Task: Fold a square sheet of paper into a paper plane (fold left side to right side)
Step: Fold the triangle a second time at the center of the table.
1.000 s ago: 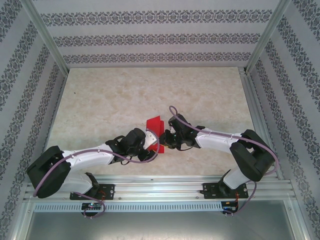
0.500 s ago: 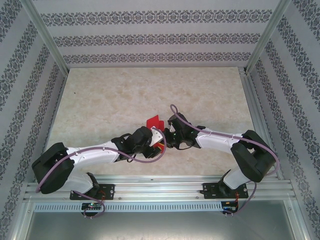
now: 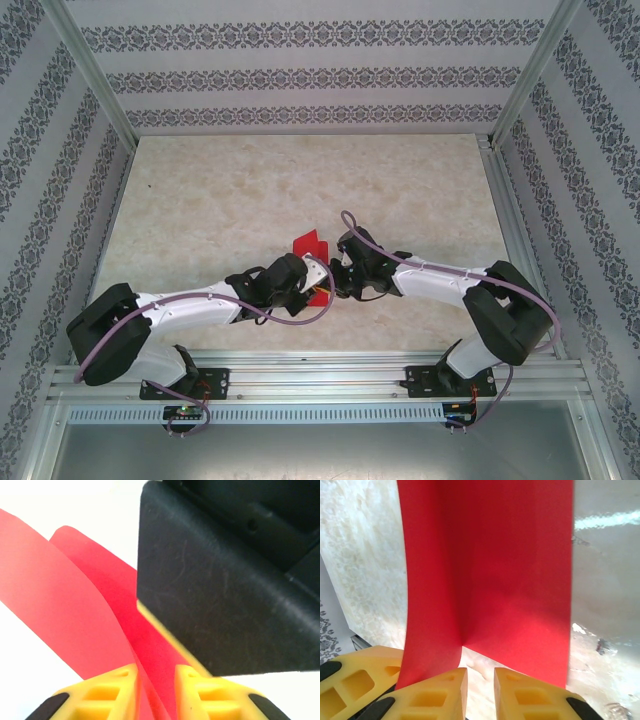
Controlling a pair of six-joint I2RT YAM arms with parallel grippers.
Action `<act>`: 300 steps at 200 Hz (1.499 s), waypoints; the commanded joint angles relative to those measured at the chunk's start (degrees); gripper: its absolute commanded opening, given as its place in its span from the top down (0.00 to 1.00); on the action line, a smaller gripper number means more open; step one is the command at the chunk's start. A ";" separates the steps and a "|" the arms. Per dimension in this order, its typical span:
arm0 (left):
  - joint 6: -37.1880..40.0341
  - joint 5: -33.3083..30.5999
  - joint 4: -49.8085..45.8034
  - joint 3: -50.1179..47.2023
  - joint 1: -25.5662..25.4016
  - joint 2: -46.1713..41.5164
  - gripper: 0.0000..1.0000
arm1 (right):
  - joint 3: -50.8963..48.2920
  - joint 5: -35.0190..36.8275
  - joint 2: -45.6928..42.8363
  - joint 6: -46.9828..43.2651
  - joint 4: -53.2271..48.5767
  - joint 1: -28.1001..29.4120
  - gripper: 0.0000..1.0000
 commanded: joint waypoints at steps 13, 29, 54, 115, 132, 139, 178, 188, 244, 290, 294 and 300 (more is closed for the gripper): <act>-2.72 5.19 -1.76 -0.81 1.37 -2.95 0.79 | 0.61 2.02 -2.30 -3.63 -3.21 -1.00 0.78; -3.89 9.81 -0.46 -1.86 3.75 -3.86 0.80 | -0.86 1.31 -2.31 -2.90 -1.12 -1.01 0.78; -5.60 19.26 2.10 -3.14 8.62 -4.65 0.78 | -2.11 0.05 -1.58 -2.14 1.67 -0.62 0.82; -7.16 36.11 6.08 -3.98 17.83 -0.94 0.76 | -2.63 -2.69 2.07 -1.83 5.64 0.63 0.90; -6.89 39.01 6.33 -3.42 19.69 0.66 0.78 | -2.58 -3.50 3.26 -1.62 6.70 0.98 0.91; -6.75 39.97 6.28 -3.15 20.35 1.41 0.78 | -2.62 -3.84 3.75 -1.52 7.13 1.14 0.92; -5.38 43.72 4.99 -0.78 23.22 5.49 0.85 | -2.98 -3.75 5.77 -1.57 7.10 1.25 0.97; -5.03 43.99 4.58 -0.22 23.69 6.24 0.86 | -3.02 -3.40 6.33 -1.87 6.45 1.26 0.97; -3.03 44.48 3.17 2.87 25.85 9.54 0.89 | -2.34 -2.21 9.01 -4.44 2.56 1.52 0.99; -1.19 43.48 0.86 5.14 26.18 12.24 0.93 | -1.44 -1.36 10.08 -6.00 -0.12 1.79 0.99; -1.05 43.30 0.67 5.20 26.15 12.34 0.93 | -1.43 -1.33 10.09 -6.09 -0.27 1.79 0.99; -1.00 43.04 0.39 5.23 26.16 12.42 0.93 | -1.37 -1.32 10.10 -6.15 -0.29 1.86 0.99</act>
